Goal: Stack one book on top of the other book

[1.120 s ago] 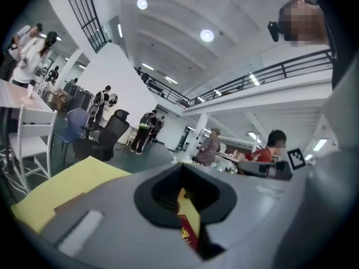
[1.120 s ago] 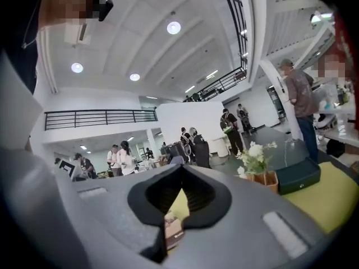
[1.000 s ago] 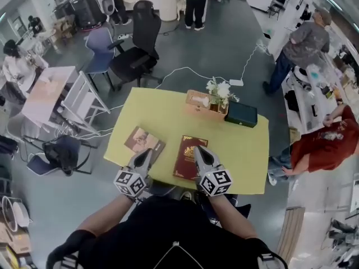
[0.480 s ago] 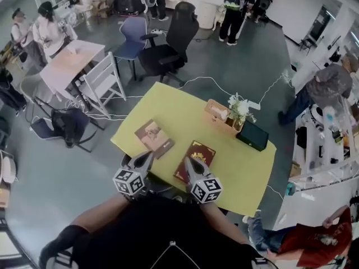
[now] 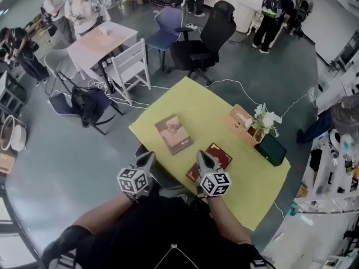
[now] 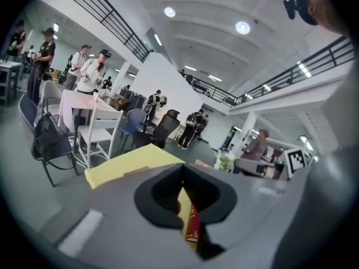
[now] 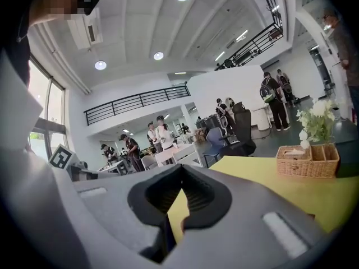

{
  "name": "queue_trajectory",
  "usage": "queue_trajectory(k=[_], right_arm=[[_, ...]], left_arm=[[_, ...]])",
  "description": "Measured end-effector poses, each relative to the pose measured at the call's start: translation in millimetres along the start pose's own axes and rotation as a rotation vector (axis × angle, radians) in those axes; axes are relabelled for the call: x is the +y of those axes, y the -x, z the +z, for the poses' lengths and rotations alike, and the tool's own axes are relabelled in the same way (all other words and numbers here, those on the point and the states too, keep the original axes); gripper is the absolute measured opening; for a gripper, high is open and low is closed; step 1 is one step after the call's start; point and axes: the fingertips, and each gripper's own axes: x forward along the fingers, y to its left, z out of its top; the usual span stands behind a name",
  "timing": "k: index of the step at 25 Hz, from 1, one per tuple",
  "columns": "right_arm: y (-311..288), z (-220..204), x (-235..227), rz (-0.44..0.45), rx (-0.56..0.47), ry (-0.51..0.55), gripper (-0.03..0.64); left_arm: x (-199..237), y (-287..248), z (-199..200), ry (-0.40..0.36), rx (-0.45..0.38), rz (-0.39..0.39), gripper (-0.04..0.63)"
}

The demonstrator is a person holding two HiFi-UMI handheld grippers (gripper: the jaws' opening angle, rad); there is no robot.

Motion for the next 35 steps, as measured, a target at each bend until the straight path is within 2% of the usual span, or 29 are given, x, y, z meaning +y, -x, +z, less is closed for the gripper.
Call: queue_trajectory(k=[4, 12, 18, 20, 23, 26, 35], right_arm=[[-39, -5, -2, -0.002, 0.023, 0.006, 0.005], [-127, -28, -9, -0.009, 0.12, -0.005, 0.005], [-184, -40, -29, -0.036, 0.187, 0.007, 0.006], [-199, -51, -38, -0.041, 0.222, 0.014, 0.042], [-219, -70, -54, -0.048, 0.279, 0.025, 0.059], [-239, -92, -71, -0.042, 0.349, 0.026, 0.12], [-280, -164, -108, 0.005, 0.567, 0.052, 0.249]], left_arm=[[26, -15, 1, 0.019, 0.026, 0.015, 0.008], [75, -64, 15, 0.061, 0.083, -0.011, 0.01], [110, -106, 10, 0.1, 0.171, -0.005, 0.095], [119, -119, 4, 0.106, 0.201, -0.002, 0.139], [133, -138, -10, 0.119, 0.251, 0.009, 0.182], [146, -159, -30, 0.138, 0.309, 0.017, 0.223], [195, -204, -100, 0.286, 0.47, 0.085, 0.306]])
